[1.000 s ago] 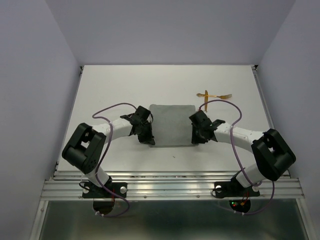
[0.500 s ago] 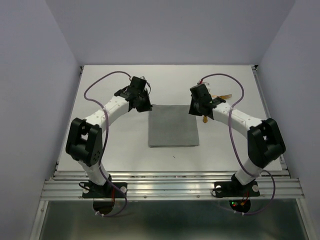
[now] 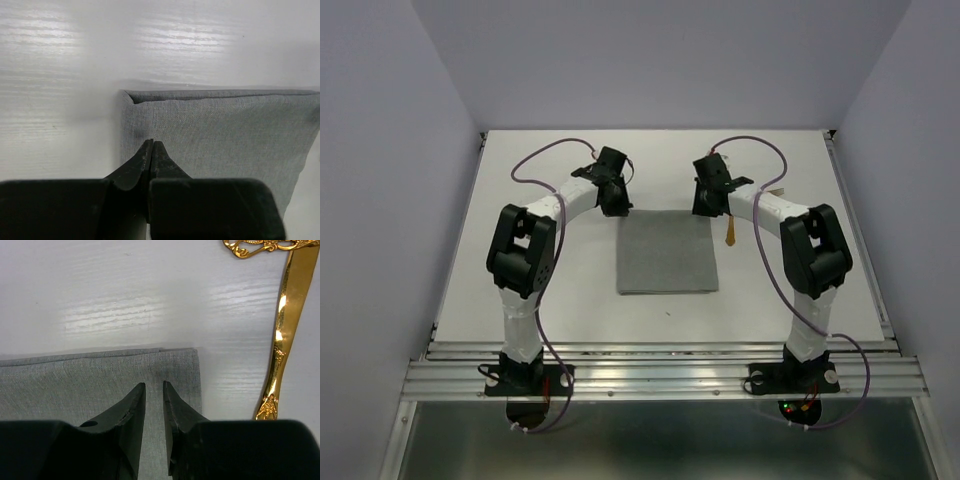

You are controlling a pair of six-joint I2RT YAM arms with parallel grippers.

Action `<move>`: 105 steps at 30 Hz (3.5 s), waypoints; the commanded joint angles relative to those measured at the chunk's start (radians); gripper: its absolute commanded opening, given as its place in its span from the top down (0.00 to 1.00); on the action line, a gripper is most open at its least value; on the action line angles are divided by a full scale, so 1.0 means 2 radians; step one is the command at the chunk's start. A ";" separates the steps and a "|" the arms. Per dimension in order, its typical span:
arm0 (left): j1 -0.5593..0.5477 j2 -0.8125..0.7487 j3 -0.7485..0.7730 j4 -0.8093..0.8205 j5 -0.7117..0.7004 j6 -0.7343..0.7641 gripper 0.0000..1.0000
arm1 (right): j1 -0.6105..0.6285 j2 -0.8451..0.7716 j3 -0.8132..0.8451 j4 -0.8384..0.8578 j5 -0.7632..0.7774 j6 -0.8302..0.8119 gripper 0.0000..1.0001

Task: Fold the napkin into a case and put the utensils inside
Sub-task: Pick up the top corner of the square-folded napkin from the center of the board.

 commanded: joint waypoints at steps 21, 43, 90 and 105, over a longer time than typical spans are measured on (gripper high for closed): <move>0.029 0.056 0.043 -0.014 -0.051 0.025 0.93 | -0.002 0.014 0.039 0.014 -0.021 -0.029 0.73; -0.040 -0.102 -0.068 -0.017 -0.074 -0.010 0.93 | 0.017 -0.245 -0.251 -0.035 -0.111 0.032 0.65; -0.022 -0.147 -0.140 -0.006 -0.105 -0.012 0.92 | 0.051 -0.301 -0.348 0.043 -0.101 0.118 0.99; 0.011 -0.145 -0.127 -0.023 -0.117 -0.004 0.93 | 0.100 -0.162 -0.170 0.090 -0.100 0.088 0.99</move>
